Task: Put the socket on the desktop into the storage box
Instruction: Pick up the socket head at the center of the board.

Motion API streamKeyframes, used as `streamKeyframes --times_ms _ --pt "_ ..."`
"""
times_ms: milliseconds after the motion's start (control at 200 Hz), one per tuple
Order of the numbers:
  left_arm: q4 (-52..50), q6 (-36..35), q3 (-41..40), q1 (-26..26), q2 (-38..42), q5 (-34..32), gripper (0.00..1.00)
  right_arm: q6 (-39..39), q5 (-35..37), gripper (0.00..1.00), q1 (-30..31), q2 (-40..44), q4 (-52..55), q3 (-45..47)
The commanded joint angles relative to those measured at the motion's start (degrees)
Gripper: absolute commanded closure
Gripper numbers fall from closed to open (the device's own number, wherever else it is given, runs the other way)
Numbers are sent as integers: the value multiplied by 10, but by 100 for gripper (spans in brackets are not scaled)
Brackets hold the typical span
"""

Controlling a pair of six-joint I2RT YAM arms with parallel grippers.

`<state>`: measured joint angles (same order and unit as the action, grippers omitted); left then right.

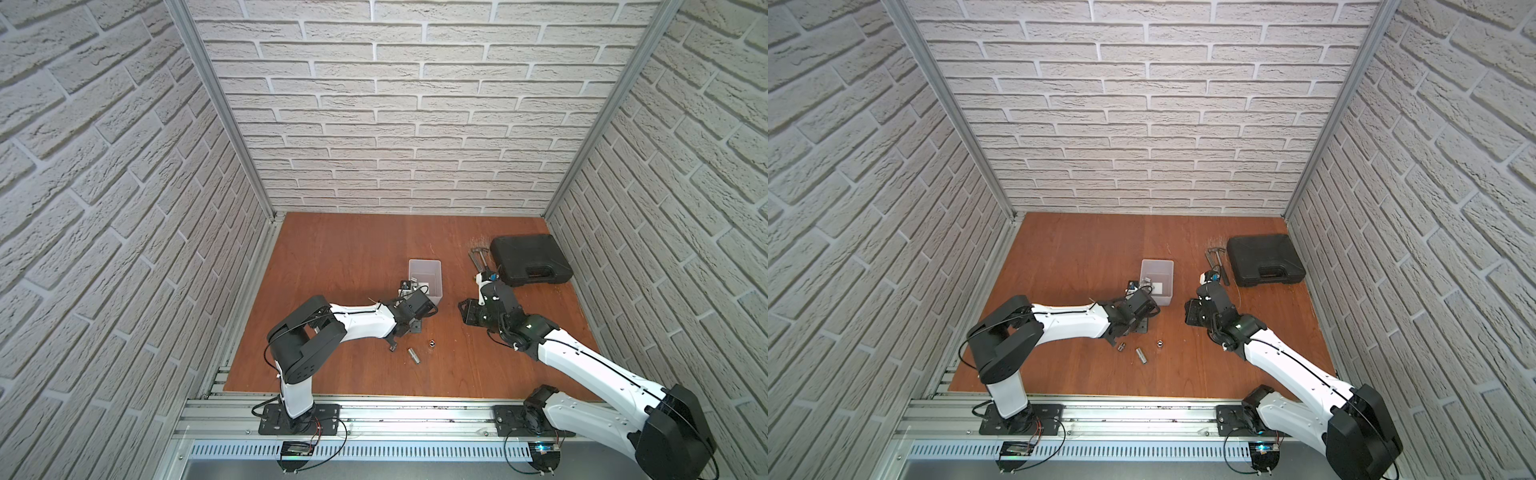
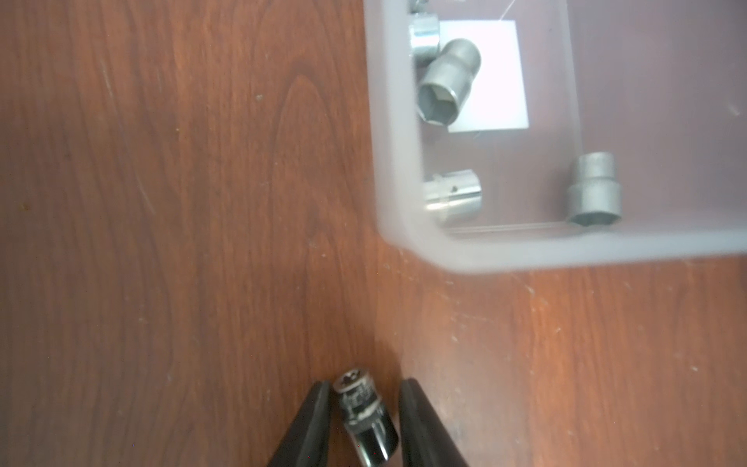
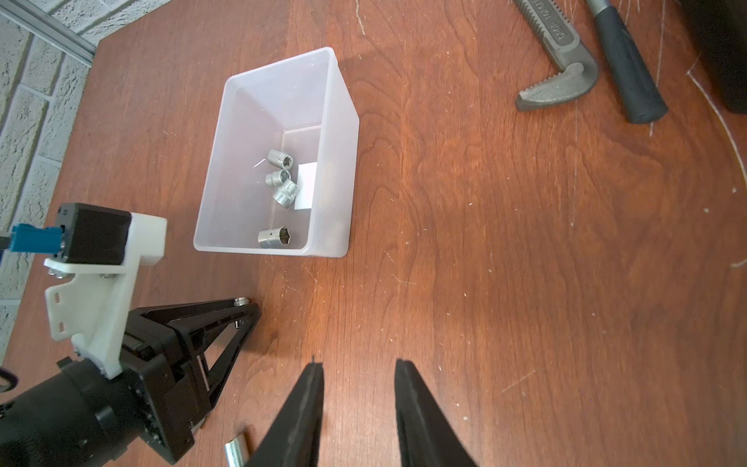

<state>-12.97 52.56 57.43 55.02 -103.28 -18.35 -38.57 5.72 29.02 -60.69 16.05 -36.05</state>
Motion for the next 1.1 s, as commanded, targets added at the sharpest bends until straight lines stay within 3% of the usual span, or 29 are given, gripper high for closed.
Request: streamKeyframes --times_ms 0,435,665,1095 --pt "-35 -1 8 -2 -11 4 69 6 -3 65 -6 5 -16 5" --pt "-74 -9 22 1 -17 -10 79 7 -24 65 -26 -1 -18 4" --pt "-86 -16 29 6 -12 -19 100 9 -28 65 -33 6 -17 7" --pt "-131 -62 49 36 68 -78 100 1 -35 65 -37 6 -29 27"
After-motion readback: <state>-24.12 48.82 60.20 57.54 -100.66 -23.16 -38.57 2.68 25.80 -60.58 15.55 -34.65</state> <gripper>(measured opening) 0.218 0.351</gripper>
